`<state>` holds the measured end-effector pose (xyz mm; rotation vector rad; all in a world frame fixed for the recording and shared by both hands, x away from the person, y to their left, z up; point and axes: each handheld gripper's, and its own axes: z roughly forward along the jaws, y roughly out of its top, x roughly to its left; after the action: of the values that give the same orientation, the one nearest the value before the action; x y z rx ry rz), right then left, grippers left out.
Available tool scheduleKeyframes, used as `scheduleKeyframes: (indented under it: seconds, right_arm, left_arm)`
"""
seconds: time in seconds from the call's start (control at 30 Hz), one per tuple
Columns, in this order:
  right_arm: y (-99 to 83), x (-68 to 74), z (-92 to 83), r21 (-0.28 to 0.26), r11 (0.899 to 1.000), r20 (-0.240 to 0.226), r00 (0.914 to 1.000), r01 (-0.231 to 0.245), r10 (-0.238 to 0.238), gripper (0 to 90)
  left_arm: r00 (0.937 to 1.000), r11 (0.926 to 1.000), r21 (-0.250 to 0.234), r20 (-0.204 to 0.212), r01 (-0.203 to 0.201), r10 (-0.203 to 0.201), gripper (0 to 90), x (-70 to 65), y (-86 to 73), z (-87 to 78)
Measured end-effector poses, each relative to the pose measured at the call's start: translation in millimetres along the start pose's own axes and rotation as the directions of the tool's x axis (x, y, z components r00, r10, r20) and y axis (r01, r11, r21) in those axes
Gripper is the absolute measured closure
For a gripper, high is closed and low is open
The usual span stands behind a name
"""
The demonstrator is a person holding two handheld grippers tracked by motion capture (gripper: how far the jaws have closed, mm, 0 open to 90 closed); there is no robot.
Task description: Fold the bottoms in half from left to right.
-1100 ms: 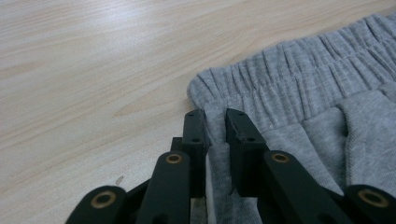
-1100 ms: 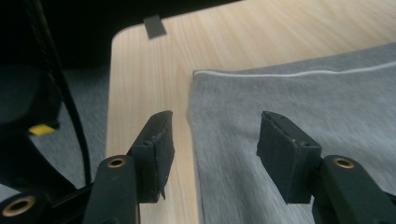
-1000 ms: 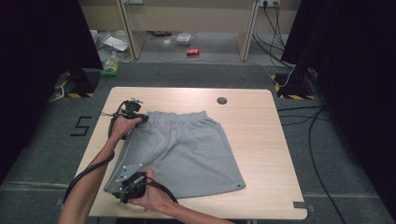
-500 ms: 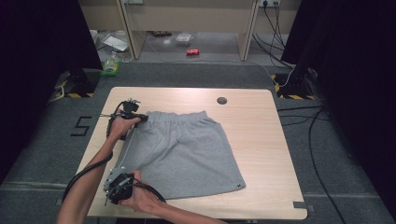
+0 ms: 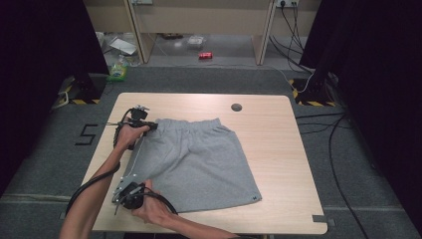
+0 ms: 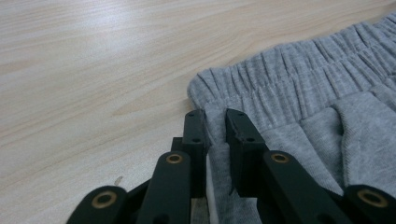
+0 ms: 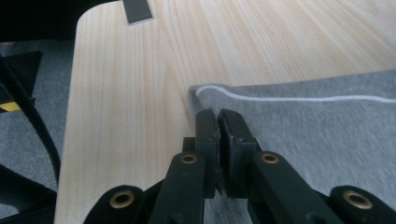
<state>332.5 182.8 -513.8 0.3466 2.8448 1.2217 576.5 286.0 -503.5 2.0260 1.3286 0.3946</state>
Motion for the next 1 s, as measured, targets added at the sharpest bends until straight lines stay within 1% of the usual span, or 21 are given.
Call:
scheduleKeyframes:
  seconds: [0.07,0.2,0.27,0.3,0.33,0.37,0.4,0.43,0.53,0.6,0.67,0.7,0.73,0.77,0.8,0.83,0.87,0.9,0.93,0.97,1.0]
  right_arm:
    - [0.3,-3.8,-8.8,-0.018,0.999,-0.012,0.9996,-0.026,0.026,86.4]
    - [4.5,-6.2,-18.5,-0.034,0.999,-0.012,0.9996,-0.025,0.025,86.5]
    - [10.8,-8.4,-29.2,-0.05,0.999,-0.013,0.9999,-0.003,0.002,86.5]
    - [10.8,-8.4,-29.2,-0.05,0.999,-0.013,0.9999,-0.003,0.002,86.5]
    - [13.6,-9.7,-38.8,-0.059,0.998,-0.017,0.9998,-0.006,0.005,86.5]
    - [13.6,-9.7,-38.8,-0.059,0.998,-0.017,0.9998,-0.006,0.005,86.5]
    - [15.1,-12.4,-48.0,-0.07,0.997,-0.023,0.9996,-0.016,0.015,86.5]
    - [15.1,-12.4,-48.0,-0.07,0.997,-0.023,0.9996,-0.016,0.015,86.5]
    - [16.1,-15.3,-62.4,-0.083,0.996,-0.024,0.9995,-0.02,0.018,86.5]
    - [14.8,-17.8,-73.4,-0.096,0.995,-0.027,0.9991,-0.036,0.033,86.5]
    - [11.1,-20.7,-93.0,-0.114,0.993,-0.011,0.9991,-0.043,0.042,86.6]
    - [11.1,-20.7,-93.0,-0.114,0.993,-0.011,0.9991,-0.043,0.042,86.6]
    - [9.5,-21.7,-99.9,-0.12,0.992,-0.01,0.9987,-0.051,0.05,86.6]
    - [5.6,-24.7,-113.7,-0.134,0.989,-0.001,0.9982,-0.059,0.06,86.6]
    - [3.1,-26.4,-120.7,-0.144,0.987,0.002,0.9978,-0.066,0.067,86.6]
    - [3.1,-26.4,-120.7,-0.144,0.987,0.002,0.9978,-0.066,0.067,86.6]
    - [-2.9,-30.5,-135.6,-0.164,0.983,0.01,0.9966,-0.079,0.082,86.6]
    - [-2.9,-30.5,-135.6,-0.164,0.983,0.01,0.9966,-0.079,0.082,86.6]
    - [-6.5,-33.0,-143.3,-0.179,0.98,0.012,0.9954,-0.091,0.095,86.6]
    - [-14.8,-38.0,-158.9,-0.202,0.974,0.03,0.9938,-0.098,0.107,86.6]
    - [-14.8,-38.0,-158.9,-0.202,0.974,0.03,0.9938,-0.098,0.107,86.6]
  left_arm:
    - [1.0,1.0,0.0,-0.003,-0.004,0.004,79.0,-0.7,1.1,-1.6]
    - [0.9999,0.9999,-0.012,-0.013,-0.008,0.008,79.3,-2.9,6.8,-7.4]
    - [0.9996,0.9995,-0.019,-0.016,-0.023,0.023,79.5,-5.6,13.6,-13.6]
    - [0.9996,0.9995,-0.019,-0.016,-0.023,0.023,79.5,-5.6,13.6,-13.6]
    - [0.9996,0.9993,-0.028,-0.016,-0.024,0.023,79.6,-6.8,17.8,-18.4]
    - [0.9996,0.9993,-0.028,-0.016,-0.024,0.023,79.6,-6.8,17.8,-18.4]
    - [0.9997,0.9992,-0.035,-0.014,-0.019,0.019,79.7,-8.6,22.0,-22.1]
    - [0.9997,0.9992,-0.035,-0.014,-0.019,0.019,79.6,-8.6,22.0,-22.1]
    - [0.9995,0.9989,-0.04,-0.018,-0.025,0.025,79.7,-13.2,28.3,-27.4]
    - [0.9995,0.9987,-0.042,-0.02,-0.027,0.026,79.7,-16.0,32.4,-30.3]
    - [0.9993,0.9986,-0.044,-0.026,-0.029,0.028,79.7,-20.6,39.2,-34.6]
    - [0.9993,0.9986,-0.044,-0.026,-0.029,0.028,79.7,-20.6,39.2,-34.6]
    - [0.9995,0.9986,-0.048,-0.023,-0.023,0.022,79.7,-22.4,41.8,-36.0]
    - [0.9996,0.9982,-0.055,-0.021,-0.021,0.02,79.7,-26.3,47.4,-39.4]
    - [0.9996,0.9982,-0.055,-0.021,-0.021,0.02,79.7,-26.3,47.4,-39.4]
    - [0.9996,0.998,-0.06,-0.02,-0.022,0.021,79.7,-29.1,50.3,-40.7]
    - [0.9995,0.9976,-0.064,-0.018,-0.025,0.024,79.7,-34.8,56.1,-43.0]
    - [0.9995,0.9976,-0.064,-0.018,-0.025,0.024,79.7,-34.8,56.1,-43.0]
    - [0.9995,0.9973,-0.068,-0.017,-0.027,0.026,79.7,-38.1,59.0,-43.9]
    - [0.9995,0.9967,-0.076,-0.015,-0.029,0.028,79.8,-44.7,65.2,-45.3]
    - [0.9995,0.9967,-0.076,-0.015,-0.029,0.028,79.8,-44.7,65.2,-45.3]
